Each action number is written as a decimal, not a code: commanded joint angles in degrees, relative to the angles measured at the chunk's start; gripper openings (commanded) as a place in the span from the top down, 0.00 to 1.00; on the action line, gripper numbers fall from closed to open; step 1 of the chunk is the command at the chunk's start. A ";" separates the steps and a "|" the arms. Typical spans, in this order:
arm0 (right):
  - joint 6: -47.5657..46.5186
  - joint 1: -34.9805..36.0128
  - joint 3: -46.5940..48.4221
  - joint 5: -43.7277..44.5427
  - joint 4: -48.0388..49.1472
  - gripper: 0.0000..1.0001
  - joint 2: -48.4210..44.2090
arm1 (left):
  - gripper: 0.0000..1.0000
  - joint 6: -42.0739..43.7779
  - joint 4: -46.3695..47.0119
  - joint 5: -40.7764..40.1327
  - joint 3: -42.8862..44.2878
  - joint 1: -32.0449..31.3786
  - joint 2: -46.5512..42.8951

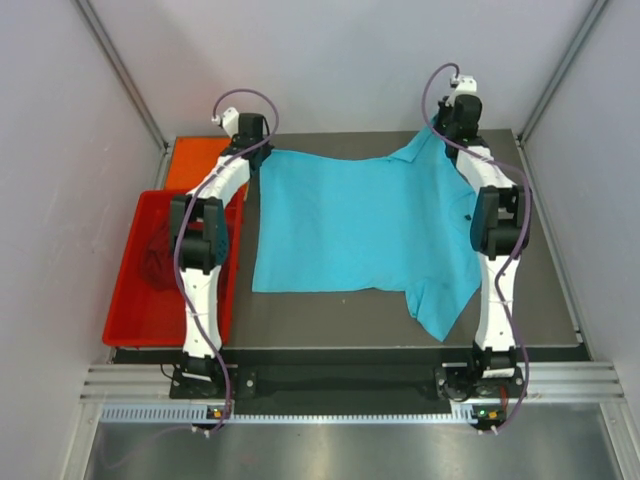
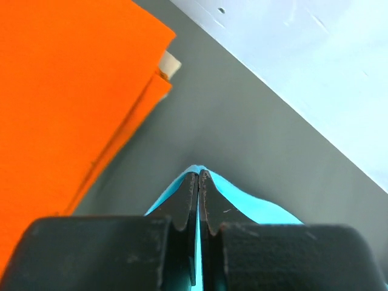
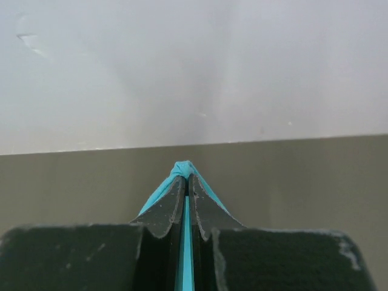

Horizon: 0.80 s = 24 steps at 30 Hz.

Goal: Fold and stack the t-shirts
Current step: Flatten the tshirt out, then fold the tshirt

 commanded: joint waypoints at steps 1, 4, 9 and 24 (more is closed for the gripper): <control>3.60 -0.94 0.92 3.43 -3.14 1.00 -1.97 | 1.00 0.32 -0.13 2.51 2.96 0.71 -0.83; 6.93 -1.56 -1.63 5.73 -8.31 1.00 -5.75 | 1.00 1.64 -1.71 4.35 2.09 0.71 -2.94; 10.80 -5.07 -4.63 6.80 -16.51 1.00 -12.43 | 1.00 6.20 -4.00 6.11 0.34 1.05 -5.84; 12.39 -8.85 -23.52 -1.82 -28.64 1.00 -29.04 | 1.00 11.92 -18.67 7.27 -3.80 1.41 -9.89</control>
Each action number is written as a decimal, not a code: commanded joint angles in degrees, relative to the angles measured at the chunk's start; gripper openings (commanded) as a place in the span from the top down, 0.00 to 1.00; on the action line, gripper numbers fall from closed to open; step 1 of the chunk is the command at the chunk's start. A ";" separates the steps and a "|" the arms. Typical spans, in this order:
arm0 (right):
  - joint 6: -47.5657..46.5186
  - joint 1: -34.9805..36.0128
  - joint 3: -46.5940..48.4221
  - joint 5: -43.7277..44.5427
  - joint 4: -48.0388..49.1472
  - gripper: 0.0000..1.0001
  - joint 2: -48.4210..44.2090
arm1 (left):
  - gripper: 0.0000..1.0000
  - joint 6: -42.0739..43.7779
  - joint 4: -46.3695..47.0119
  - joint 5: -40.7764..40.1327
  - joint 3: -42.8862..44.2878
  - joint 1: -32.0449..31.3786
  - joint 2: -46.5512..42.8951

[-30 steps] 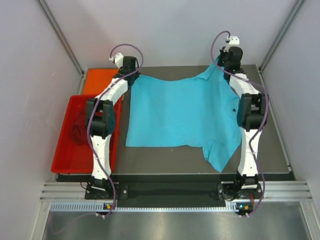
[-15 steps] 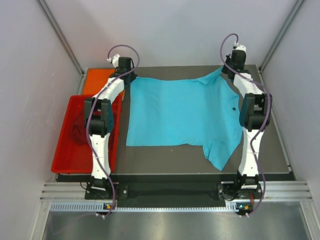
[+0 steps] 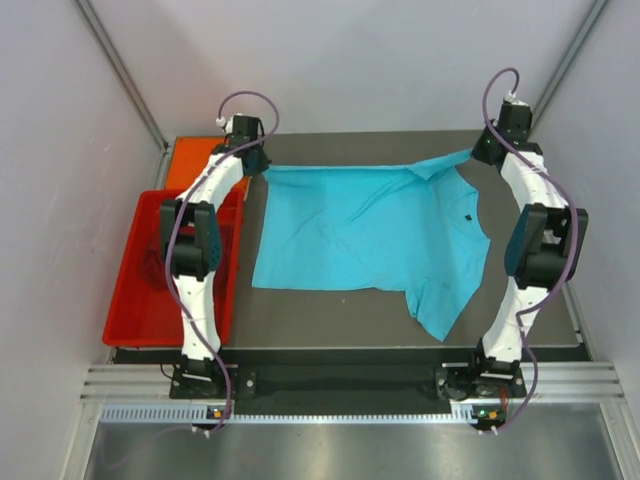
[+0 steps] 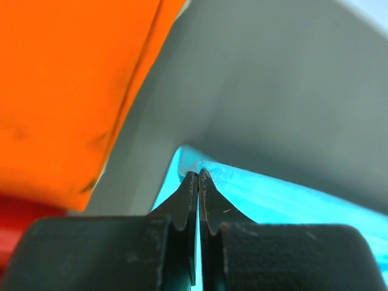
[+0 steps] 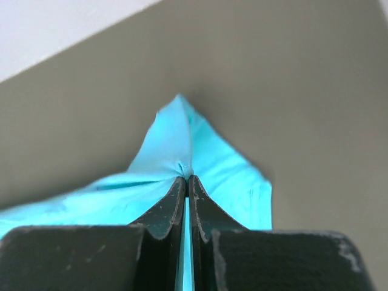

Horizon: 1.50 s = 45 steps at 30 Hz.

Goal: Fold and stack the t-shirts
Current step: Fold the tshirt

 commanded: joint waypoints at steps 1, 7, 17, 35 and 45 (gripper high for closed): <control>0.74 -0.31 -2.50 -2.04 -3.45 1.00 -4.72 | 1.00 2.81 -4.73 -1.92 -1.35 0.53 -4.45; 1.01 -0.49 -9.43 -3.00 -5.91 1.00 -9.55 | 1.00 3.69 -5.79 -1.84 -5.04 0.62 -8.05; 1.18 -0.93 -14.63 -1.95 -10.56 1.00 -15.18 | 1.00 4.92 -11.32 -0.17 -7.86 0.54 -10.60; 4.70 -1.80 -29.57 0.77 -10.66 1.00 -20.90 | 1.00 5.89 -13.53 1.42 -16.65 -0.78 -10.51; 5.31 -1.89 -32.56 0.77 -10.57 1.00 -23.71 | 1.00 6.15 -14.23 -0.96 -18.06 -1.49 -11.74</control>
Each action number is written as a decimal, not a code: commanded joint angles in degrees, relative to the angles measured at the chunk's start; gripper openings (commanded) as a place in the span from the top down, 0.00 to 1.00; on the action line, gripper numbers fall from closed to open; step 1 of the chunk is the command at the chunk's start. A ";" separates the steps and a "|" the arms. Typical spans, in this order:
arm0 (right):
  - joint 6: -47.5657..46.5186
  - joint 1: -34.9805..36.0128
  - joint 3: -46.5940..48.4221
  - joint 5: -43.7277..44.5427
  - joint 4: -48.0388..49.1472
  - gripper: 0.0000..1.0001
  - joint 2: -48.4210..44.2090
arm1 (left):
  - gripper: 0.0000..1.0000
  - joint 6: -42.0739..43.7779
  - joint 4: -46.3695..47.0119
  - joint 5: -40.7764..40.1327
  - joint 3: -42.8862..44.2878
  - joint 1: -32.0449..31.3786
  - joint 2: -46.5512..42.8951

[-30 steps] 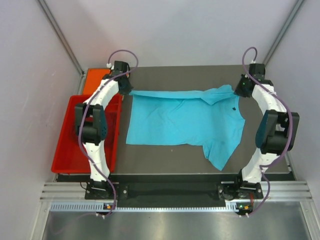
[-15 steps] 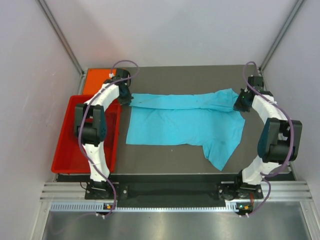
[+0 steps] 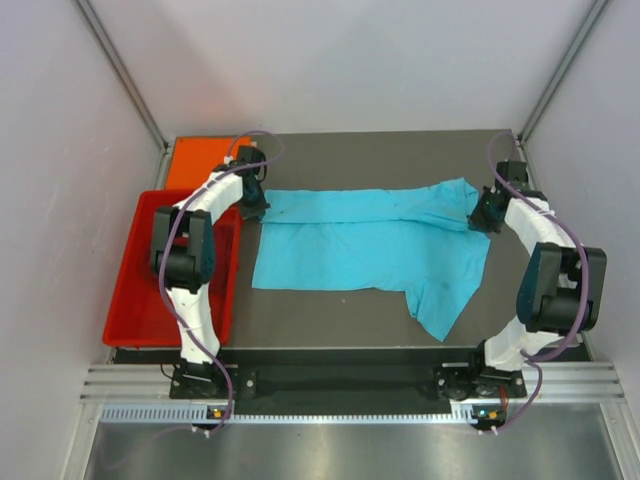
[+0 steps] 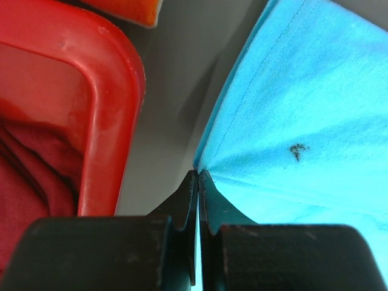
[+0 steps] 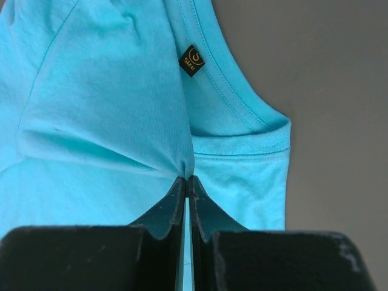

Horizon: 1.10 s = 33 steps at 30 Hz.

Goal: Fold and stack the t-shirts
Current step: Fold the tshirt

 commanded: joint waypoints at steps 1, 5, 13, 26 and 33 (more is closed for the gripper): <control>0.53 -0.78 -0.02 0.86 0.51 1.00 -3.45 | 1.00 1.04 -1.03 -2.20 -0.07 -0.17 -3.24; 0.70 -0.78 0.86 0.86 -0.62 1.00 -4.42 | 1.00 1.04 -1.03 -2.99 -0.07 -0.17 -2.80; 0.79 -1.21 -0.81 2.88 -1.78 1.00 -5.56 | 1.00 0.51 -0.24 -0.10 -1.29 -0.17 -2.19; 0.97 -3.50 0.59 2.71 -3.00 1.00 -4.68 | 1.00 -1.42 3.27 4.38 -6.39 -0.17 -3.06; 0.70 -3.50 -0.54 2.01 -2.83 1.00 -4.86 | 1.00 -1.77 2.58 2.54 -6.31 -0.17 -2.80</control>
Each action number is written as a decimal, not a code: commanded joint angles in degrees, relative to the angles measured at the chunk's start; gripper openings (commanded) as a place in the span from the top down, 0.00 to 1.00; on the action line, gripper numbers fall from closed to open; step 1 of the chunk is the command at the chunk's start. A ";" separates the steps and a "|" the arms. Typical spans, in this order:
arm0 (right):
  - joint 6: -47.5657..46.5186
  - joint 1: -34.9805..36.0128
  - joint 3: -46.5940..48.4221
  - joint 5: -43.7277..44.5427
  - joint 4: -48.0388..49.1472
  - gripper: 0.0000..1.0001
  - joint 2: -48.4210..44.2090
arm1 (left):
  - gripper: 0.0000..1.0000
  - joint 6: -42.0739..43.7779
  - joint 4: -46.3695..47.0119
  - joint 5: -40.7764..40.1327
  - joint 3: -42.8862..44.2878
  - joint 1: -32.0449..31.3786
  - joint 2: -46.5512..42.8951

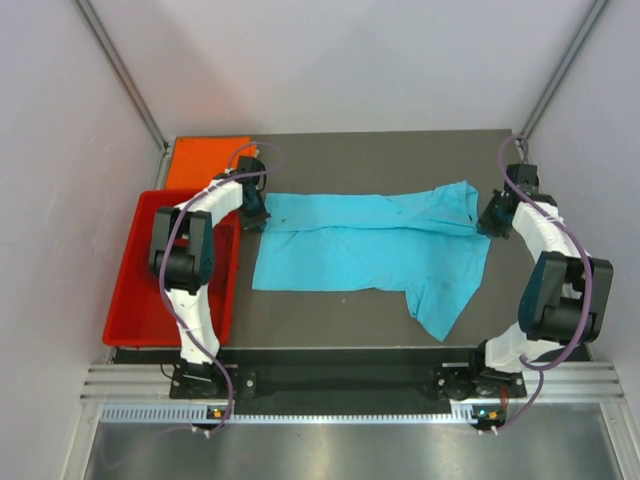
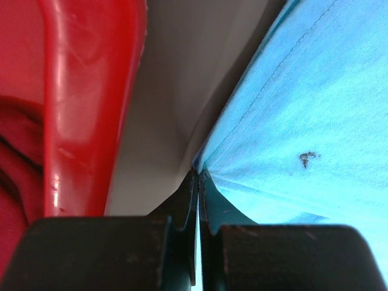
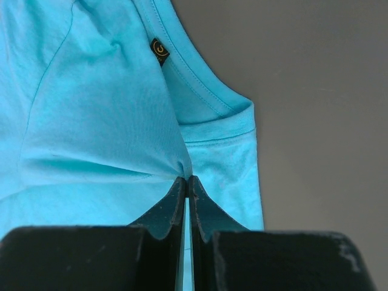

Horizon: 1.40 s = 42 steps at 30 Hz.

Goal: Fold and stack the t-shirts
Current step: Fold the tshirt

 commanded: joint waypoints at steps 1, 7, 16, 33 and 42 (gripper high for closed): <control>0.11 -0.90 0.57 0.45 0.19 1.00 -1.32 | 1.00 -0.70 0.52 -0.06 -0.56 -0.13 -2.10; 0.99 -0.99 1.18 1.68 -1.21 0.84 -0.79 | 0.80 -0.62 -2.99 2.48 1.81 -0.13 -4.55; -2.95 -0.99 4.43 -6.04 9.47 0.54 1.84 | 0.59 0.35 5.25 12.33 6.03 -0.13 -6.43; -11.31 -1.69 30.62 -15.45 14.34 0.58 32.06 | 0.61 -1.67 12.39 15.32 20.44 -0.13 13.89; -7.46 -2.83 33.35 -15.03 18.02 0.93 37.62 | 0.61 -2.28 9.32 7.78 22.29 -0.13 18.20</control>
